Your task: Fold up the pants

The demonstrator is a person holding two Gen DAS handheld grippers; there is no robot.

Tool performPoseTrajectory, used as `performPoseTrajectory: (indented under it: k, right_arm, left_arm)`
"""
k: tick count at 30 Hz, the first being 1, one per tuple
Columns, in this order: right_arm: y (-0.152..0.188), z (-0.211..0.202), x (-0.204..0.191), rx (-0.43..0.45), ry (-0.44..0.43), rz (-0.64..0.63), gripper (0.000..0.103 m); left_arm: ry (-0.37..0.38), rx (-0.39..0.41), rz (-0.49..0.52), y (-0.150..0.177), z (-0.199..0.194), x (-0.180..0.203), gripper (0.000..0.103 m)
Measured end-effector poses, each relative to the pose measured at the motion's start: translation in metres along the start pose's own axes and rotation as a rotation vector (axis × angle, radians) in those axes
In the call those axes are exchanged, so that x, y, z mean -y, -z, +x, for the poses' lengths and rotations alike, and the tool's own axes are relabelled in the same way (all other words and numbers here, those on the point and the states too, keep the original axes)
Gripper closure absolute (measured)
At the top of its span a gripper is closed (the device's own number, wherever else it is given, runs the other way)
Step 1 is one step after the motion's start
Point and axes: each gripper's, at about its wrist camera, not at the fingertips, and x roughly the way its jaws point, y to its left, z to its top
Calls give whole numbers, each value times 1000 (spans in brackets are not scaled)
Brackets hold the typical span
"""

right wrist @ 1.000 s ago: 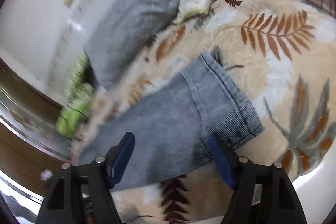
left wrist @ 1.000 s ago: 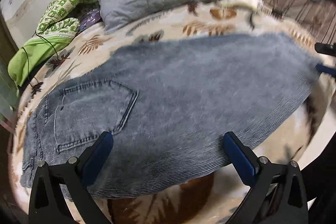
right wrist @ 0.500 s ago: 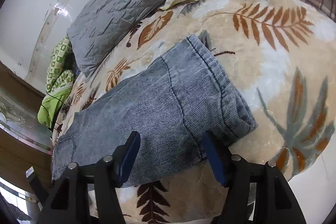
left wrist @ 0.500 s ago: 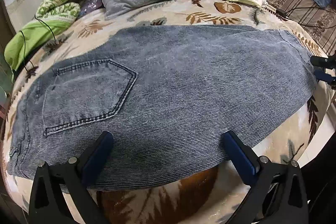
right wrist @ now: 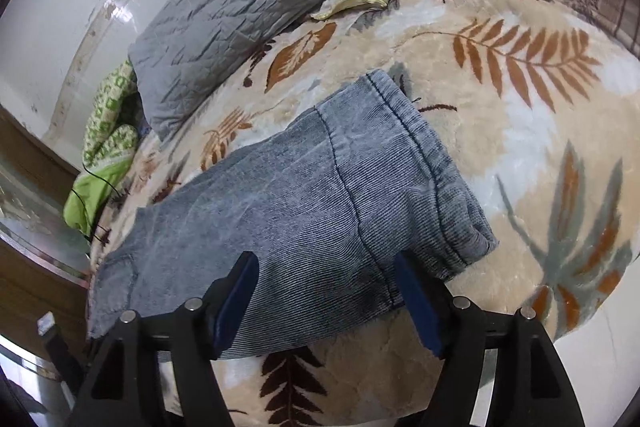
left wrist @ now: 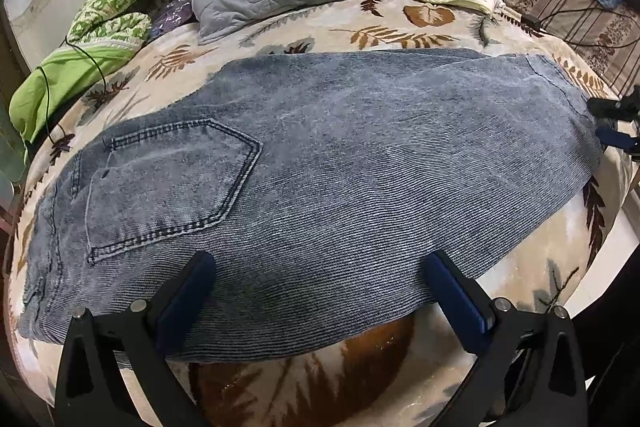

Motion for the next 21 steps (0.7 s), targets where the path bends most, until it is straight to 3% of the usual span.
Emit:
performPoseTrajectory:
  k: [11,15,21]
  right_arm:
    - [-8,-42,30,145,-106,126,29]
    - [-7,-50,38,154,-131,153,29]
    - [0,-57,49,156,-167,207,29]
  left_arm:
    - [-44,22,39,0,-6,5,0]
    - [-45,20,31,-1,-10,6,0]
    - [23,55,-7,-11,-29,9,0]
